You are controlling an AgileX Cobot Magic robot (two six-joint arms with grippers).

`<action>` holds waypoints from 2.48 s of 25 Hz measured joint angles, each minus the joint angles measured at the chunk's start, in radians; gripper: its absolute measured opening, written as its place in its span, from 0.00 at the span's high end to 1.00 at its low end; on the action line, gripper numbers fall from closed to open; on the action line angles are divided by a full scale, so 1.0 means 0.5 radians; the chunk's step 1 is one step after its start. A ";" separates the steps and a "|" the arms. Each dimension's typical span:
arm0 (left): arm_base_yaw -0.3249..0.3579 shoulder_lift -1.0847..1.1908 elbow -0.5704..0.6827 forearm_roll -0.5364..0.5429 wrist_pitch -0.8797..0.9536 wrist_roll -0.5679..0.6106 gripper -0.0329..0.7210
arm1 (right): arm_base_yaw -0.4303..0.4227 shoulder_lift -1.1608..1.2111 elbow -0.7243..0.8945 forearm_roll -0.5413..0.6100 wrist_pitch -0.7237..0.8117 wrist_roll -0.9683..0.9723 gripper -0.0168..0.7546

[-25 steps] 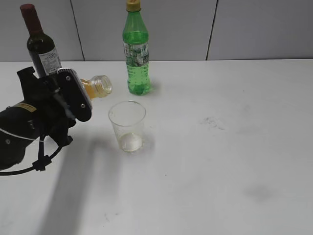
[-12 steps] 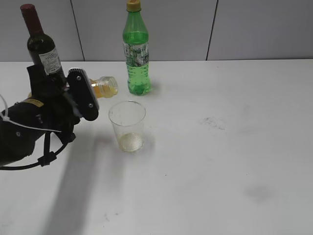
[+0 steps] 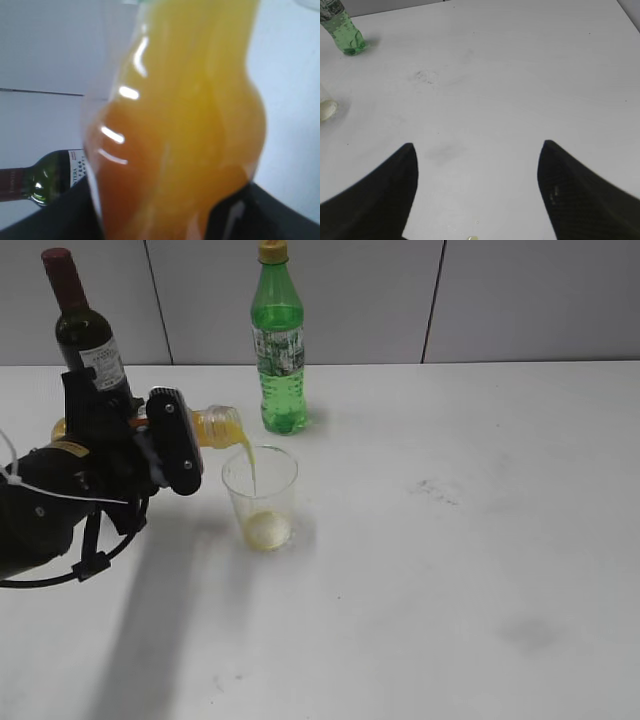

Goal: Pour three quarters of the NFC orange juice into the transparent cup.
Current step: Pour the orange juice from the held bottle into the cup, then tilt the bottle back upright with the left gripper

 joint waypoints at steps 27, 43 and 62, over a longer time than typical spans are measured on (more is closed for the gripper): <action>0.000 0.019 -0.078 -0.150 -0.001 0.302 0.32 | 0.000 0.000 0.000 0.000 0.000 0.000 0.24; 0.000 0.019 -0.078 -0.156 -0.001 0.334 0.32 | 0.000 0.000 0.000 0.000 0.000 0.000 0.24; 0.000 0.019 -0.078 -0.156 -0.028 0.334 0.32 | 0.000 0.000 0.000 0.000 0.000 0.000 0.24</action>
